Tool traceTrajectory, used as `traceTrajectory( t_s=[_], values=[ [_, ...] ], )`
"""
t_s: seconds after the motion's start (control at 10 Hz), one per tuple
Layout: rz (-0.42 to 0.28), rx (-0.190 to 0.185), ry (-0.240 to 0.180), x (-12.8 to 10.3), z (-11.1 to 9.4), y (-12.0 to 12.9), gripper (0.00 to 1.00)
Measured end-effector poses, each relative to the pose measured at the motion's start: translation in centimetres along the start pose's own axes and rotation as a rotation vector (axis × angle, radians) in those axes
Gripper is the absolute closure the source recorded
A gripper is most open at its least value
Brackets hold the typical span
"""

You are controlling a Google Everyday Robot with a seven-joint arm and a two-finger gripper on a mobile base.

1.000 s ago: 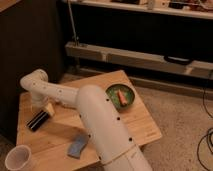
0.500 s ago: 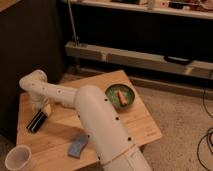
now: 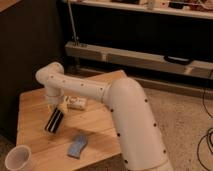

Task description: Place the eraser on the white sponge

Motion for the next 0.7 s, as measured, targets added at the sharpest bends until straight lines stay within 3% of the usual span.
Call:
traceTrajectory(
  t_s=[0.2, 0.7],
  values=[
    [0.010, -0.016, -0.007, -0.5, -0.3, 3.3, 0.94],
    [0.009, -0.055, -0.014, -3.5, 0.6, 7.8, 0.94]
  ],
)
